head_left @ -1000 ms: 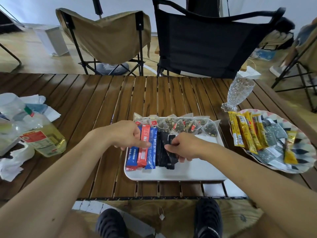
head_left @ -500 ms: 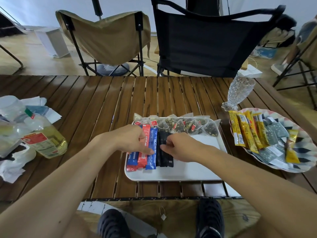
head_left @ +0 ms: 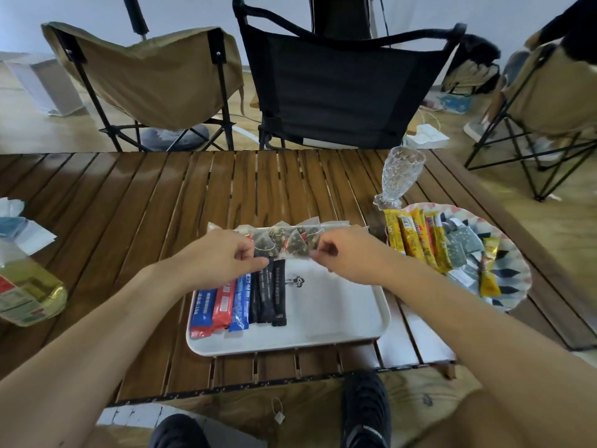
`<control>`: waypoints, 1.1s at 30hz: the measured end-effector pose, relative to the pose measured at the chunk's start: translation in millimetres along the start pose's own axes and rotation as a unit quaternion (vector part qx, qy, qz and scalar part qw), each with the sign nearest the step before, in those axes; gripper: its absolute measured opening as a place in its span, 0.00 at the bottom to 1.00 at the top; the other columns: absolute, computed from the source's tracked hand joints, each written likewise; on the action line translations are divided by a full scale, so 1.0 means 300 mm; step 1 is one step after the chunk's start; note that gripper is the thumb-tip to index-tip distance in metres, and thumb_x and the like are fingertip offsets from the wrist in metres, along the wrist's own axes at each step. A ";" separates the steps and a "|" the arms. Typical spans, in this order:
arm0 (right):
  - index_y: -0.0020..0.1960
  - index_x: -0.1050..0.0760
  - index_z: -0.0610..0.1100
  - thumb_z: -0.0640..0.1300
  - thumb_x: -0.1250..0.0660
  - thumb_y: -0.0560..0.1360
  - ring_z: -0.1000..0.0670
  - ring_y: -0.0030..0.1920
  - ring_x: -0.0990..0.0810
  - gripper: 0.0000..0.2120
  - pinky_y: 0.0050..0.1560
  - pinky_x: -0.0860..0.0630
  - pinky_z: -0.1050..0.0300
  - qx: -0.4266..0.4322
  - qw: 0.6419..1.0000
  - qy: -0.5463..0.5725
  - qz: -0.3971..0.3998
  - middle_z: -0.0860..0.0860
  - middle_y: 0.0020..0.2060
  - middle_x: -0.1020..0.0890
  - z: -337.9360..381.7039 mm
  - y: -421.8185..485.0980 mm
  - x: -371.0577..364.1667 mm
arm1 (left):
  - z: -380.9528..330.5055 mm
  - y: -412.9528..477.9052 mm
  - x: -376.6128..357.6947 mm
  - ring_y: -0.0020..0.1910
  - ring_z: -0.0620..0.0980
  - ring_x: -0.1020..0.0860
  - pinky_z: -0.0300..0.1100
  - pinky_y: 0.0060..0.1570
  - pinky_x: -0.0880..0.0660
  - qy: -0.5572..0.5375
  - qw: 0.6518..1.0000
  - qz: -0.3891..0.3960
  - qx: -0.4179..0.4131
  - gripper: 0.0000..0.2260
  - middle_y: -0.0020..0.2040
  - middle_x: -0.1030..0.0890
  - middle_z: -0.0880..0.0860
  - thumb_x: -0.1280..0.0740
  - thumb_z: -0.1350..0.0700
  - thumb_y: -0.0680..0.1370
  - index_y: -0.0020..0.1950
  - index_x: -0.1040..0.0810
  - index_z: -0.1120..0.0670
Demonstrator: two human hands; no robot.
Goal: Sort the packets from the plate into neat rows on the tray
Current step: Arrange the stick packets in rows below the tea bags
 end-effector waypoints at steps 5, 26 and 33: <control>0.43 0.24 0.51 0.54 0.33 0.80 0.50 0.39 0.19 0.10 0.39 0.21 0.54 -0.133 0.984 -0.032 -0.111 0.52 0.37 0.18 -0.270 -0.076 0.150 | -0.111 0.068 -0.026 0.36 0.45 0.22 0.48 0.42 0.22 -0.006 0.999 -0.014 -0.039 0.21 0.35 0.21 0.46 0.31 0.37 0.79 0.36 0.24 0.50; 0.33 0.30 0.46 0.52 0.30 0.77 0.50 0.32 0.26 0.18 0.33 0.32 0.57 -0.304 0.949 -0.019 -0.075 0.50 0.29 0.25 -0.571 -0.178 0.206 | -0.226 0.122 -0.074 0.31 0.45 0.28 0.47 0.38 0.26 0.004 0.996 -0.016 -0.083 0.21 0.30 0.27 0.46 0.30 0.40 0.80 0.34 0.27 0.51; 0.33 0.29 0.39 0.45 0.34 0.76 0.46 0.27 0.27 0.16 0.29 0.33 0.58 -0.300 0.933 0.113 -0.164 0.47 0.27 0.23 -0.565 -0.211 0.267 | -0.128 0.066 -0.013 0.36 0.44 0.22 0.41 0.40 0.27 -0.008 0.999 -0.021 -0.047 0.19 0.35 0.20 0.47 0.31 0.39 0.80 0.36 0.24 0.51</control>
Point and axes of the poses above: each hand's wrist, its own y-axis towards the middle knuckle, its own x-axis out of the back of the hand, z = x × y, the point moved 7 cm from there along y, towards the middle knuckle
